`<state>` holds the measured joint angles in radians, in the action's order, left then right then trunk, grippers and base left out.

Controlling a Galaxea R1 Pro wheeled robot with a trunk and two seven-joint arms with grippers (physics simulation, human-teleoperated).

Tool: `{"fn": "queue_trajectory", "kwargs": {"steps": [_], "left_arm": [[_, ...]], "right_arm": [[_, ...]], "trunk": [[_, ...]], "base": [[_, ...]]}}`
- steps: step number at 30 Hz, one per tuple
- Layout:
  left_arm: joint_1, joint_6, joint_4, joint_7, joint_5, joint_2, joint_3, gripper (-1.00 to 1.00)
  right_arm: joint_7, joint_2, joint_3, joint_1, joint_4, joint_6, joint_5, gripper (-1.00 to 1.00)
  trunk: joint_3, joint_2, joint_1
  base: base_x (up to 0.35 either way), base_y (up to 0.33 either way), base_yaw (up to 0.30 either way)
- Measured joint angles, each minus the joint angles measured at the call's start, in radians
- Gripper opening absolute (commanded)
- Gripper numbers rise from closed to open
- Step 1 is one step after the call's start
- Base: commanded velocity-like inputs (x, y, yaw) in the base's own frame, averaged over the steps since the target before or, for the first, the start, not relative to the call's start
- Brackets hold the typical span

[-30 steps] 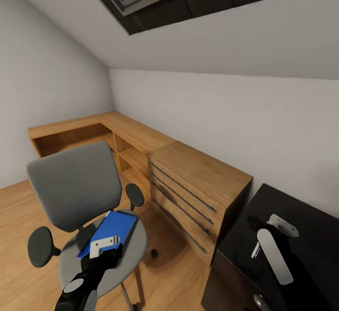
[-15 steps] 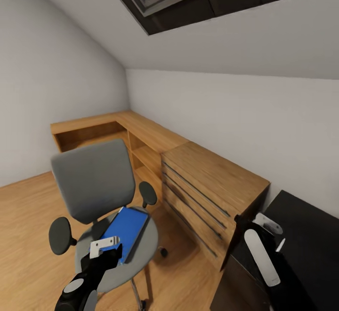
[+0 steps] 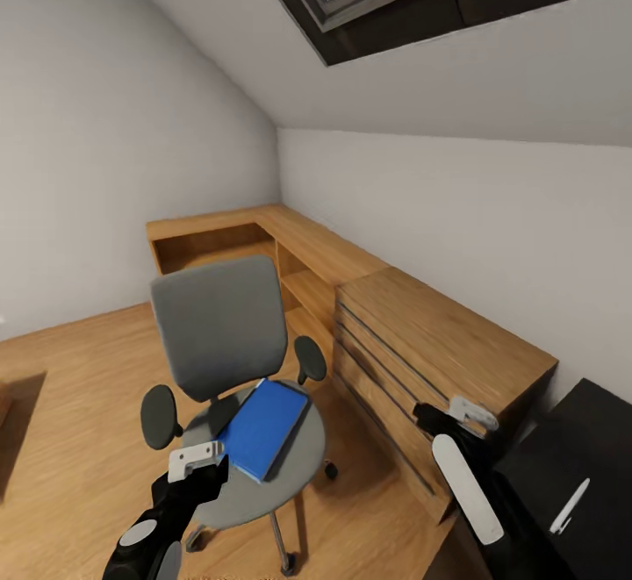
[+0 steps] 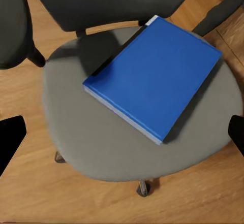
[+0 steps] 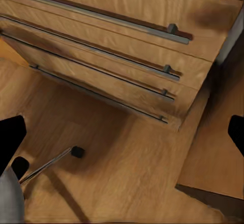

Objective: In the bedroom, organize the workspace by keeping the computer under the desk, ensuring the monitor is on the desk, placing the keyboard on the desk next to the monitor, placing the mouse on the desk next to the keyboard, moving the folder from the swivel chair onto the desk next to the mouse, stacking the notebook on top of the folder with the pen on top of the notebook, and positioning the swivel chair next to the desk.

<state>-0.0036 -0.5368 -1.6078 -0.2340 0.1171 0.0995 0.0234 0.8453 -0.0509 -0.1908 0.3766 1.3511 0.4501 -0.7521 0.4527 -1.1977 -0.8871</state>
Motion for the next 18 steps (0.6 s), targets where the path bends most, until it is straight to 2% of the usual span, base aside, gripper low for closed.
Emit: {"fn": "queue_trajectory", "kwargs": {"steps": [11,12,13,18], "left_arm": [[0.001,0.001,0.0,0.0,0.0,-0.001,0.0,1.0],[0.001,0.001,0.0,0.0,0.0,-0.001,0.0,1.0],[0.001,0.001,0.0,0.0,0.0,-0.001,0.0,1.0],[0.001,0.002,0.0,0.0,0.0,-0.001,0.0,1.0]], "right_arm": [[0.006,0.0,-0.033,0.0,-0.001,0.0,0.0,1.0],[0.006,0.0,-0.037,0.0,-0.001,0.0,0.0,1.0],[0.006,0.0,-0.059,0.0,-0.001,-0.001,-0.002,1.0],[0.005,0.0,-0.091,0.0,0.001,0.0,-0.002,1.0]], "trunk": [[0.0,0.0,0.0],[0.0,0.0,0.0],[0.0,0.0,0.0],[0.001,0.0,0.0]], "base": [[0.0,0.0,0.279],[0.0,0.0,0.145],[0.0,0.0,0.116],[0.0,0.0,0.043]]}}
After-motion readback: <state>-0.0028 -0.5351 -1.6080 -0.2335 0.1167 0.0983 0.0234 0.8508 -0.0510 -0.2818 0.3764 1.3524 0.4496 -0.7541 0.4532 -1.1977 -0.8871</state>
